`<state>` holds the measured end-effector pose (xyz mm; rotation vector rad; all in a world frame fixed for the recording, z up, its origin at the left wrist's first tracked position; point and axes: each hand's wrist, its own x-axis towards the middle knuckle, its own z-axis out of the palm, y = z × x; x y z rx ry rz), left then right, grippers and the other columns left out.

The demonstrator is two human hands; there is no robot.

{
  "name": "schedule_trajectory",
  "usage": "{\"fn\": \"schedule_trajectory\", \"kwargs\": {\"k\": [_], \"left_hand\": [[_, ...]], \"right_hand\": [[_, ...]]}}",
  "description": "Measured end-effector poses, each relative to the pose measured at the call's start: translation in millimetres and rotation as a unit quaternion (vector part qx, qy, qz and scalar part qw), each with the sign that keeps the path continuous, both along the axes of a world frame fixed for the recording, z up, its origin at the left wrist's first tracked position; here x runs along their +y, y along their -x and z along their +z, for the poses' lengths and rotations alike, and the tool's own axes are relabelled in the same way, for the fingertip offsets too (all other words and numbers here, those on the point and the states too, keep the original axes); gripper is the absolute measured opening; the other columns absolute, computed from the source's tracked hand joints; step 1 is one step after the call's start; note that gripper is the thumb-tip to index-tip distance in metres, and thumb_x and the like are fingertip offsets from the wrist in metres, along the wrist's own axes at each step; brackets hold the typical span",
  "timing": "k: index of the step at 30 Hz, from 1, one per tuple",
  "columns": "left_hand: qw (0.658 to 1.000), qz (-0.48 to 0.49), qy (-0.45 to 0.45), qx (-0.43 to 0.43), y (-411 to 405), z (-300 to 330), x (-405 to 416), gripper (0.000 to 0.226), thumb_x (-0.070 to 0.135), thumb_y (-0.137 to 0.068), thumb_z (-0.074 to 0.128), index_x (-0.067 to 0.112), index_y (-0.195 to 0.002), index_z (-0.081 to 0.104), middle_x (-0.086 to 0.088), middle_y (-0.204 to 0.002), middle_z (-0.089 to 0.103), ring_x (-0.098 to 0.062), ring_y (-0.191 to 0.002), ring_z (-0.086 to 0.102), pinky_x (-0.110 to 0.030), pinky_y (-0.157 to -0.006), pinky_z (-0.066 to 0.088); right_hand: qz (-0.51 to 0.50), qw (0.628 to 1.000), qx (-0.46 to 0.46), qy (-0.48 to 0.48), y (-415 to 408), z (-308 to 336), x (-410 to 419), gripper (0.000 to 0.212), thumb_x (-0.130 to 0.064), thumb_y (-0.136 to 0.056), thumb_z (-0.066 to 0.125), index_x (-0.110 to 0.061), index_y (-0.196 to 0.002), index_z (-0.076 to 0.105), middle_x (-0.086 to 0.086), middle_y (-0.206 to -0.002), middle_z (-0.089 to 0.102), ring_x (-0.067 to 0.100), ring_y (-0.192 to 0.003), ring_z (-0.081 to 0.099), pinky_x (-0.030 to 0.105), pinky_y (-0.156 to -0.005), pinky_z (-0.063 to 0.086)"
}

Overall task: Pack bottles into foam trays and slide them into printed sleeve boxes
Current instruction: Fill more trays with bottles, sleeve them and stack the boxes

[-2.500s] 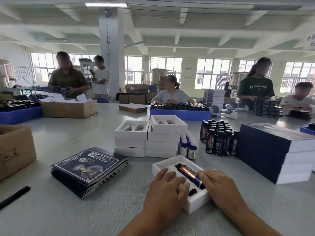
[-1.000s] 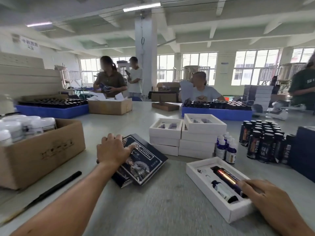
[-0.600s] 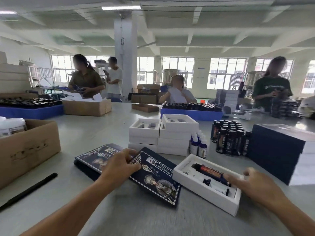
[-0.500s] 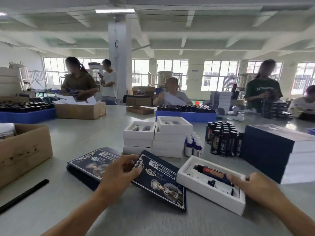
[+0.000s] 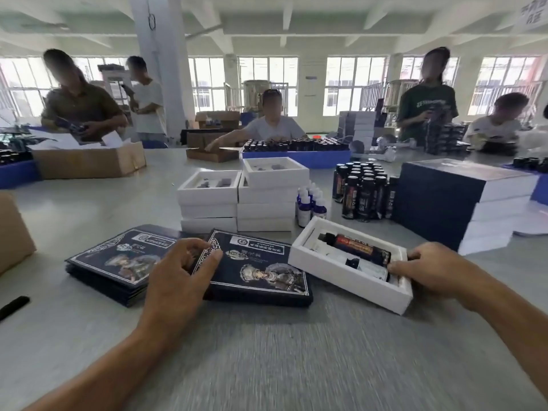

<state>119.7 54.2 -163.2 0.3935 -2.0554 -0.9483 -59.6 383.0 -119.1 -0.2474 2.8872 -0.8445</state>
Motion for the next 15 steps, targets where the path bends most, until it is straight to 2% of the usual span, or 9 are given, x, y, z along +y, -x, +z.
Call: {"fn": "schedule_trajectory", "kwargs": {"k": [2, 6, 15], "left_hand": [[1.000, 0.008, -0.013, -0.025, 2.3, -4.4, -6.6, 0.019, 0.042, -0.085, 0.069, 0.033, -0.100, 0.061, 0.015, -0.087, 0.065, 0.001, -0.077, 0.062, -0.006, -0.055, 0.043], [0.997, -0.008, -0.069, -0.044, 5.2, -12.8, -22.5, 0.007, 0.035, -0.086, 0.070, 0.033, -0.090, 0.066, 0.004, -0.081, 0.069, -0.011, -0.079, 0.065, -0.023, -0.065, 0.044], [0.997, -0.001, -0.061, -0.055, 8.2, -14.1, -19.6, 0.004, 0.029, -0.089, 0.067, 0.032, -0.088, 0.064, 0.001, -0.082, 0.067, -0.013, -0.079, 0.062, -0.027, -0.063, 0.043]], "right_hand": [[-0.016, 1.000, 0.011, 0.001, 0.2, -2.3, 2.3, 0.022, -0.031, -0.087, 0.069, -0.012, -0.077, 0.073, 0.010, -0.075, 0.071, 0.021, -0.064, 0.061, 0.028, -0.056, 0.041], [-0.044, 0.998, 0.049, -0.016, -0.4, -5.9, 9.6, 0.028, -0.024, -0.090, 0.061, -0.008, -0.067, 0.065, 0.009, -0.067, 0.063, 0.021, -0.063, 0.055, 0.030, -0.052, 0.034], [-0.031, 0.997, 0.068, -0.005, -4.6, -8.9, 10.4, 0.030, -0.026, -0.089, 0.062, -0.006, -0.067, 0.062, 0.009, -0.064, 0.061, 0.020, -0.059, 0.053, 0.030, -0.051, 0.034]]}}
